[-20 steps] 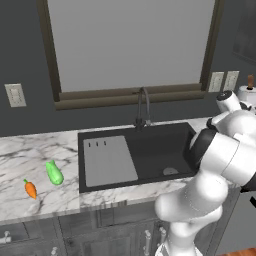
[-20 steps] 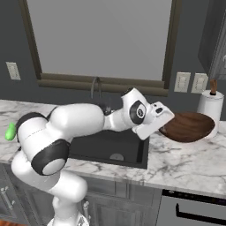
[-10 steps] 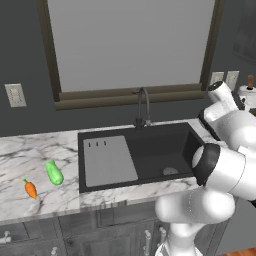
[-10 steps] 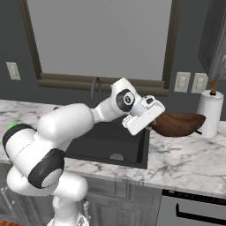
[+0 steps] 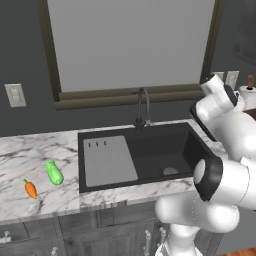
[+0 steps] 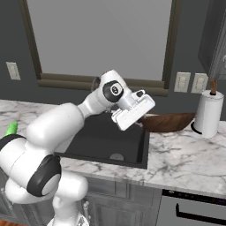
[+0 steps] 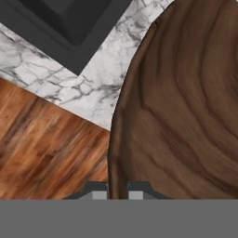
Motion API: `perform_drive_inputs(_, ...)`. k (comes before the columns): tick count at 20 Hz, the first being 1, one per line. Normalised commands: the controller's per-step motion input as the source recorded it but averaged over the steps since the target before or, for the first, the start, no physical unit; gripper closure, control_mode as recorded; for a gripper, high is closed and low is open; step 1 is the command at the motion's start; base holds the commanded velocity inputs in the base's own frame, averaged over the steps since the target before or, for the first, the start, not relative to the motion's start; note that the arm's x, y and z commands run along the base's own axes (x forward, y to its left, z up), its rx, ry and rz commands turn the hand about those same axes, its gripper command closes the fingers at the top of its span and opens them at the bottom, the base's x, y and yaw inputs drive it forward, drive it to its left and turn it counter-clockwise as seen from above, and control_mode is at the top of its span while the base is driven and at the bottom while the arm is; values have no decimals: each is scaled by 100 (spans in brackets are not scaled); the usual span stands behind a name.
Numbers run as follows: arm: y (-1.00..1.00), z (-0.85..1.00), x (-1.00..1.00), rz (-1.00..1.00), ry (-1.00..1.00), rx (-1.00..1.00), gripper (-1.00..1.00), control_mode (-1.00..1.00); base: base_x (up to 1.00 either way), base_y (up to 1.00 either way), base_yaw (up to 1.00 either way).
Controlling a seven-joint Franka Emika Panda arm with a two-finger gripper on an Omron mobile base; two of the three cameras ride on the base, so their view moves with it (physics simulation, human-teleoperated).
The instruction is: Remove the corn and carrot from the sink. Then move the bowl and cup from the counter to the sink for washing.
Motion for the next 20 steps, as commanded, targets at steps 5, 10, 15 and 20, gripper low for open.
perform_drive_inputs(5,37,16,-20,7,9,9,100,-100,0,0,0)
perform_drive_inputs(10,40,10,-15,8,5,14,100,-100,0,0,0)
perform_drive_inputs(15,37,5,-11,10,1,22,100,-100,0,0,0)
perform_drive_inputs(20,31,0,-2,11,0,28,100,-100,0,0,0)
